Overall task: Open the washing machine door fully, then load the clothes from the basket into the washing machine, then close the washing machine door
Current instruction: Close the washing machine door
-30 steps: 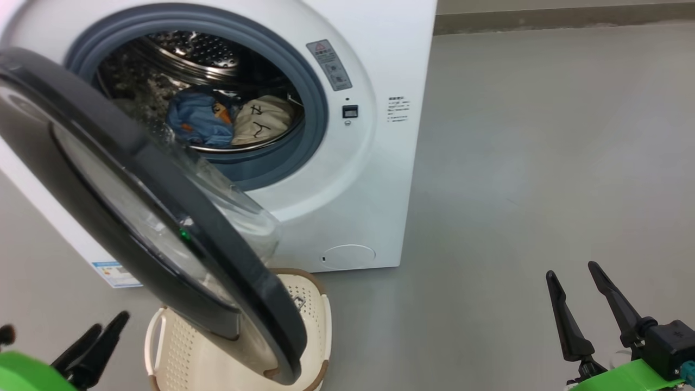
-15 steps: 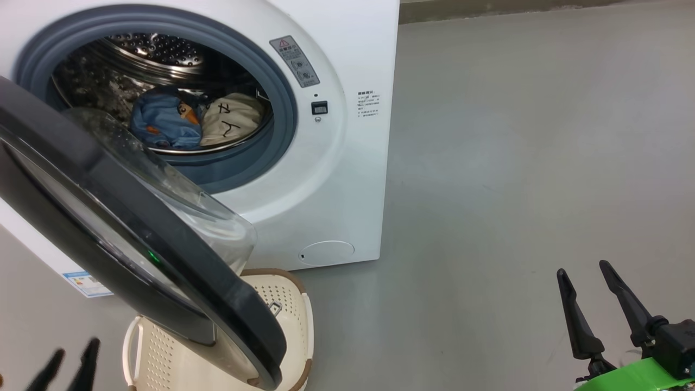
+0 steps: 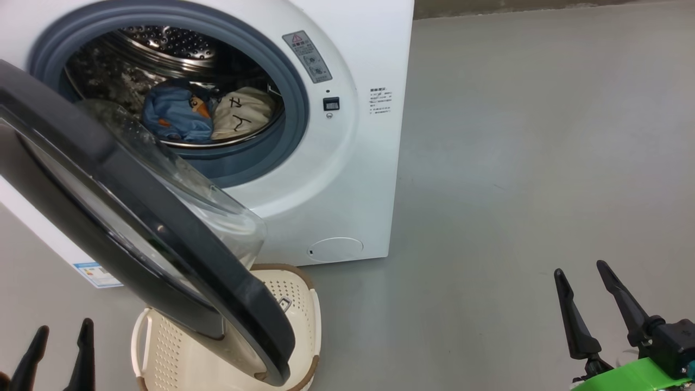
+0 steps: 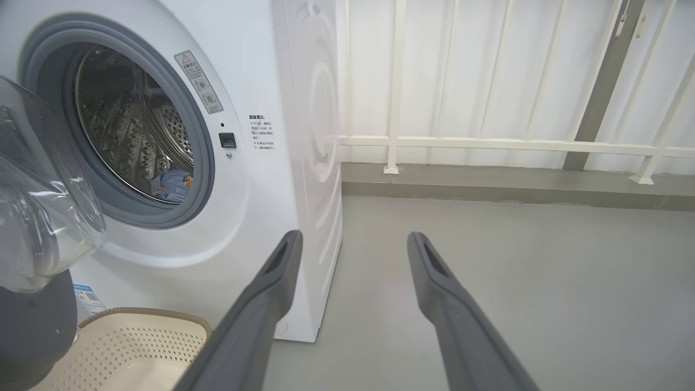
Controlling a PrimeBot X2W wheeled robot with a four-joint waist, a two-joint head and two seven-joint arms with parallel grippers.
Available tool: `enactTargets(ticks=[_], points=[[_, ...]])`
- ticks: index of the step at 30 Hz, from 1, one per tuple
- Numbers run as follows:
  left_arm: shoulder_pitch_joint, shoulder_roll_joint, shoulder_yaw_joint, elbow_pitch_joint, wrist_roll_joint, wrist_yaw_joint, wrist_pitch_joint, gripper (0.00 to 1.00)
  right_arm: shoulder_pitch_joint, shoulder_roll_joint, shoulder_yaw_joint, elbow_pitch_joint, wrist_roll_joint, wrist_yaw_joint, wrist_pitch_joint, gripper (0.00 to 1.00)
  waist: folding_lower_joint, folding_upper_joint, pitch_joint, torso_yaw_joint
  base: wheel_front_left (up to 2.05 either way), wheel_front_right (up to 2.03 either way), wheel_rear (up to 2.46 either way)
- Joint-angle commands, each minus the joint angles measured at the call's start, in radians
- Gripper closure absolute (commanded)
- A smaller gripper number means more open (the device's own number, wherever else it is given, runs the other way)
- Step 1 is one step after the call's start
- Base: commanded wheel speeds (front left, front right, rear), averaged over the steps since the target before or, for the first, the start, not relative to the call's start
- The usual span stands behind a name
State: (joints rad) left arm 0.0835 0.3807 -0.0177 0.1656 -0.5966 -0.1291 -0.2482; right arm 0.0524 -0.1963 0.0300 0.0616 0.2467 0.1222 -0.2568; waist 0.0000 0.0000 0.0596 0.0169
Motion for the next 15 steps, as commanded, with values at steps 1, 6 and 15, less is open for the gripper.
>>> enactTargets(ticks=[1, 6, 15], points=[[-0.016, 0.015, 0.055, -0.033, 0.03, -0.002, -0.013, 0.0, -0.024, -0.014, 0.023, -0.022, 0.003, 0.008, -0.005, 0.0, 0.0, 0.0, -0.002, 0.003, 0.0, 0.0, 0.0], [0.018, -0.04, 0.086, -0.073, 0.129, -0.002, -0.013, 0.0, -0.024, -0.011, 0.026, -0.022, 0.003, 0.008, -0.005, 0.0, 0.0, 0.0, -0.006, 0.008, 0.0, 0.0, 0.0], [0.044, -0.141, 0.173, -0.129, 0.225, -0.002, -0.013, 0.0, -0.022, 0.0, 0.028, -0.017, 0.004, 0.008, -0.005, 0.0, 0.0, 0.0, -0.003, 0.013, 0.0, 0.0, 0.0]])
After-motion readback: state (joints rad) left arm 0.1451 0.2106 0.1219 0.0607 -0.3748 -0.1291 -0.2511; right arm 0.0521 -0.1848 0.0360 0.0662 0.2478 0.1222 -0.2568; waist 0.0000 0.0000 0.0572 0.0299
